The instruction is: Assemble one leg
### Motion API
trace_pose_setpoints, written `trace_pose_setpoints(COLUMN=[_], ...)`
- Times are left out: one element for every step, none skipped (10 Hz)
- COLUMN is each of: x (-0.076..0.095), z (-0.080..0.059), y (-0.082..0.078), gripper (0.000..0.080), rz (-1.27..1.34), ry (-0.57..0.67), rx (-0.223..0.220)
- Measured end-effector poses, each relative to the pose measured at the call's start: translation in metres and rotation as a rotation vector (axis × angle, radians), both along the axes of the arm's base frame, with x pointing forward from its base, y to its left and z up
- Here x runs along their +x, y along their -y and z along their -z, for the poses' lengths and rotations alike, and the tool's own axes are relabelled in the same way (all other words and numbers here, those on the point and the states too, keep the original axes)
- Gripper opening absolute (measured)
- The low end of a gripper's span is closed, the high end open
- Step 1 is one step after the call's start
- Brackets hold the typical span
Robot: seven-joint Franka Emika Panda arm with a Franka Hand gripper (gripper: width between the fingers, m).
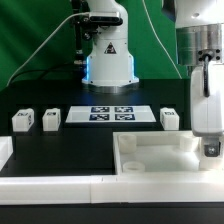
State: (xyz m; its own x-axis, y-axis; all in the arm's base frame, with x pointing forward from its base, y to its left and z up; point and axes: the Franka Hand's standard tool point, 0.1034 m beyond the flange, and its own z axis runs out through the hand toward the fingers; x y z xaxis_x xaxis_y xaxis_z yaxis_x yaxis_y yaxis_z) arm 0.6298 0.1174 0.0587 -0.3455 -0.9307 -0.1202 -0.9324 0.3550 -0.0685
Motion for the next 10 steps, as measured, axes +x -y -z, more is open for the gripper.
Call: trace_pose_setpoints(x=[0.0, -0.002, -0.004, -0.005, -0.006, -0.009, -0.008, -0.008, -0.008, -0.008], z=[0.0, 0.001, 0.003, 0.003, 0.004, 0.006, 0.006, 0.006, 0.006, 0.006], y=[0.0, -0.003, -0.007, -0.012, -0.015, -0.018, -0.016, -0.015, -0.015, -0.015], gripper=[0.0614, 0.0614, 0.0642, 0.0648, 0.0648, 0.0649, 0.0649, 0.0649, 0.0649, 0.0649], rz=[-0.005, -0.082, -0.181, -0.23, -0.377, -0.446, -0.52, -0.639, -0.752, -0.857], ry=[0.0, 0.005, 0.019, 0.03, 0.042, 0.051, 0.058, 0.068, 0.077, 0.086], rx=[-0.001, -0.008, -0.017, -0.022, -0.043, -0.054, -0.063, -0.078, -0.091, -0.103])
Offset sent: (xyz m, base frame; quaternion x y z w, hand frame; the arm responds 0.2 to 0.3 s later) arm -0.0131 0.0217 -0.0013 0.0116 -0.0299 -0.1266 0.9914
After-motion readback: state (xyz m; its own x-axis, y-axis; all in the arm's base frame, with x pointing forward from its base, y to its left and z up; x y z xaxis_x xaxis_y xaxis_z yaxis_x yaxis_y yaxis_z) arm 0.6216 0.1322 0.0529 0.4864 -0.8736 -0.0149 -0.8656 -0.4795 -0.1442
